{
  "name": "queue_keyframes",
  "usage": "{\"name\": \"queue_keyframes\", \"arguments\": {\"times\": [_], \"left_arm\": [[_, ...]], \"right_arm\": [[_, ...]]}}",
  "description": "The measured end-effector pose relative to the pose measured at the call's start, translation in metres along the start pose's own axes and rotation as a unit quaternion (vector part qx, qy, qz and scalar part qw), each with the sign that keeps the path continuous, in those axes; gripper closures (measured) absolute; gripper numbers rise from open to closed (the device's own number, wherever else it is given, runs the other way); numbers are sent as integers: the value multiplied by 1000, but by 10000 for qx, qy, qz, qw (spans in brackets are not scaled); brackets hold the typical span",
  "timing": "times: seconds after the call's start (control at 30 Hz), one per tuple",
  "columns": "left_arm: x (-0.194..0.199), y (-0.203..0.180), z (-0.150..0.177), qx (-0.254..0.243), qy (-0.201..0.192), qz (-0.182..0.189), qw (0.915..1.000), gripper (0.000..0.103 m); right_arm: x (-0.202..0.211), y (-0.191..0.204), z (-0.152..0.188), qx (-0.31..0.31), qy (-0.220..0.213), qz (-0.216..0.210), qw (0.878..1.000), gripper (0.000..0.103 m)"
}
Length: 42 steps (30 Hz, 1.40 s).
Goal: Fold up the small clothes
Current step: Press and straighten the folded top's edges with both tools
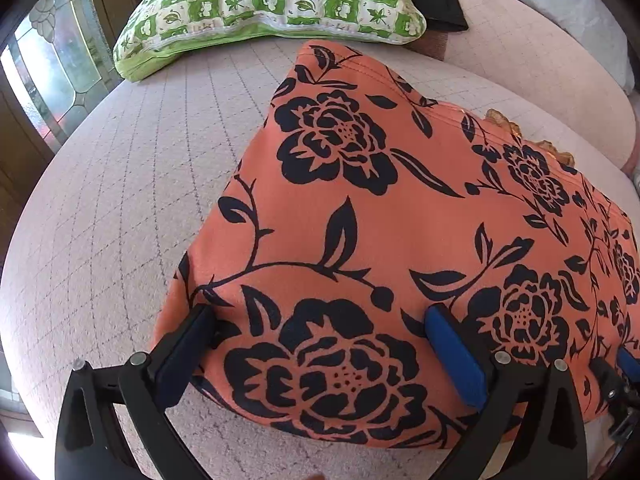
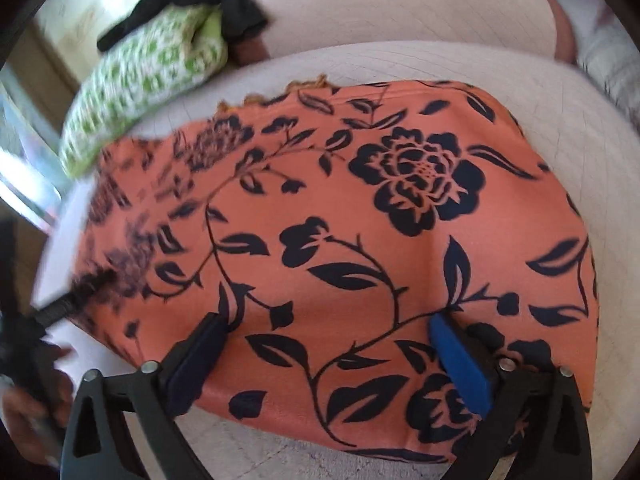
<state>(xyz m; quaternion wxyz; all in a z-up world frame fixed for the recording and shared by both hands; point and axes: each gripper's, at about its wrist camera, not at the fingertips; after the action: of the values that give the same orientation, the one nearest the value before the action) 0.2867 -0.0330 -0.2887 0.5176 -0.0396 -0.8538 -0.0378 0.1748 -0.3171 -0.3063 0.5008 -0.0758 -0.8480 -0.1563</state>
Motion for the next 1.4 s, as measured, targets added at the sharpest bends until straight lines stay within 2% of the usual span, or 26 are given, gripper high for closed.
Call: {"name": "queue_keyframes", "arguments": {"times": [0.17,0.23,0.33,0.43,0.53,0.6,0.67,0.8,0.83,0.87,0.9,0.93,0.97,1.07,1.4], "left_arm": [[2,0,-3,-3,19,83,10000,0],[11,-1,1,-37,-50,34,10000,0],[33,-4,1,-259,-556,-445,9971,0],[52,-7,-1,-349,-997,-602,9926,0],[63,-8,-3,-296,-1197,-502,9911,0],[65,-9,-4,-238,-1216,-391,9915,0],[67,-10,-5,-191,-1261,-333,9913,0],[71,-13,-4,-163,-1382,-278,9899,0],[73,-14,-4,-161,-1399,-247,9897,0],[71,-15,-5,-158,-1408,-232,9896,0],[72,-16,-4,-151,-1420,-226,9895,0],[73,-17,-4,-148,-1438,-212,9893,0],[74,-17,-3,-150,-1454,-188,9891,0],[77,-20,-3,-165,-1537,-160,9878,0],[80,-40,-1,-384,-1554,87,9871,0]], "right_arm": [[8,6,-1,-82,-126,116,9998,0],[5,20,-12,-2,-195,21,9998,0],[26,23,-16,-60,-578,-387,9976,0],[54,19,-17,-140,-1251,-582,9903,0],[71,7,-18,-483,-1723,-754,9810,0],[77,-7,-15,-896,-1838,-877,9749,0],[77,-18,-17,-1204,-1899,-825,9709,0],[76,-33,-19,-1472,-1923,-795,9670,2],[76,-34,-21,-1471,-1919,-783,9672,9],[74,-34,-22,-1436,-1858,-723,9694,27],[71,-34,-23,-1385,-1762,-680,9722,38],[65,-32,-24,-1329,-1605,-657,9758,62],[61,-31,-25,-1297,-1499,-661,9779,82],[56,-27,-23,-1180,-1361,-558,9821,86],[51,-21,-18,-1026,-1212,-675,9850,85]]}}
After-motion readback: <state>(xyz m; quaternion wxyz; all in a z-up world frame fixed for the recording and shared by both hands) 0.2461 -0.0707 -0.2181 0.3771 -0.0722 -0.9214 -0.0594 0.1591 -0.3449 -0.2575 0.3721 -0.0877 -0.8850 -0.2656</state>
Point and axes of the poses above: each gripper's, at about its wrist camera, not at the fingertips, and x roughly against the way its jaws point, y to its left, z to its underside, and after that the axes turned 2 degrees about -x, right-handed
